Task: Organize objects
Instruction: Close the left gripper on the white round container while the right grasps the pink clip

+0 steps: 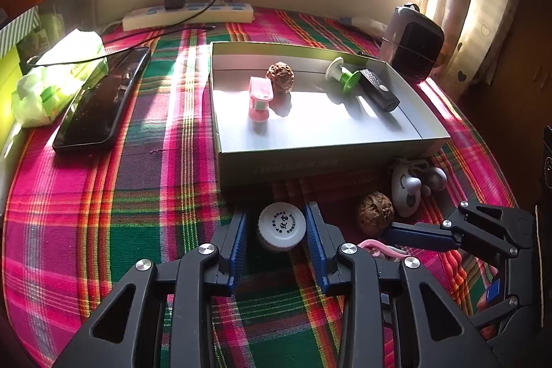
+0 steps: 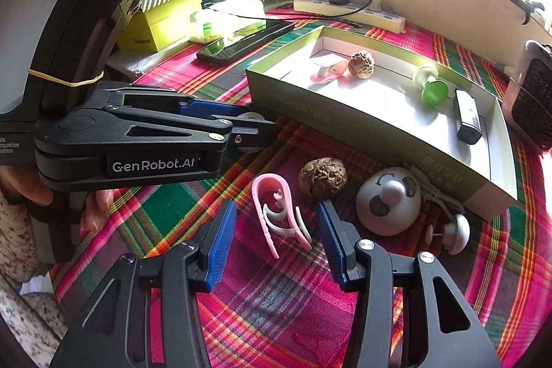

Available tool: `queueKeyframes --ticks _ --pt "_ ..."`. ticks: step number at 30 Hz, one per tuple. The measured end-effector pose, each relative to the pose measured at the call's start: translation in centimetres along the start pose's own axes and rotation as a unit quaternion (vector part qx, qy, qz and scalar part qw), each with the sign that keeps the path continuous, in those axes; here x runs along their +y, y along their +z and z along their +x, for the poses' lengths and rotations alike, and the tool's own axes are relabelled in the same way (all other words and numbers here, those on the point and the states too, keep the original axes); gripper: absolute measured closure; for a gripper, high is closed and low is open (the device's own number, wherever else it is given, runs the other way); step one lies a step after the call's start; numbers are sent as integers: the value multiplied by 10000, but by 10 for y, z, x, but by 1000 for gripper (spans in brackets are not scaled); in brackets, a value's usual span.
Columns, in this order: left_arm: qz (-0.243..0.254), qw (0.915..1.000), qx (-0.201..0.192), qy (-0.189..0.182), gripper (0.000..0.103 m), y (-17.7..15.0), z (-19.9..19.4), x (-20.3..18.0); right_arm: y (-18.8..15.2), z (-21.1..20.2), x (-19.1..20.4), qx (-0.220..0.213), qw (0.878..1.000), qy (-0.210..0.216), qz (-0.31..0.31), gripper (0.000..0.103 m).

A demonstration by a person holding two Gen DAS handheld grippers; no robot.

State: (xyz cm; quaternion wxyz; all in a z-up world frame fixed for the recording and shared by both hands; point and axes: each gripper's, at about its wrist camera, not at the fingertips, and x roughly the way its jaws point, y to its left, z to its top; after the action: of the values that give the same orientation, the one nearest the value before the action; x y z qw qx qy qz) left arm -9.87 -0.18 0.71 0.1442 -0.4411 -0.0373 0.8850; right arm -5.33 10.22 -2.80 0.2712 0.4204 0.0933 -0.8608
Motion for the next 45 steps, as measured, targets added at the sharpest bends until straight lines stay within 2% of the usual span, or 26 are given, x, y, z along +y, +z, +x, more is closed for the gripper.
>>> queueKeyframes --ticks 4,10,20,45 --pt "5 10000 -2 13 72 0 0 0 0 1 1 12 9999 -90 -47 54" --pt "-3 10000 -19 40 72 0 -1 0 0 1 2 10 9996 -286 -80 65" --pt "25 10000 -28 77 76 -1 0 0 -1 1 5 -5 9994 -308 -174 78" --pt "72 9999 -106 76 77 0 -6 -2 -1 -2 3 -37 9996 -284 -64 79"
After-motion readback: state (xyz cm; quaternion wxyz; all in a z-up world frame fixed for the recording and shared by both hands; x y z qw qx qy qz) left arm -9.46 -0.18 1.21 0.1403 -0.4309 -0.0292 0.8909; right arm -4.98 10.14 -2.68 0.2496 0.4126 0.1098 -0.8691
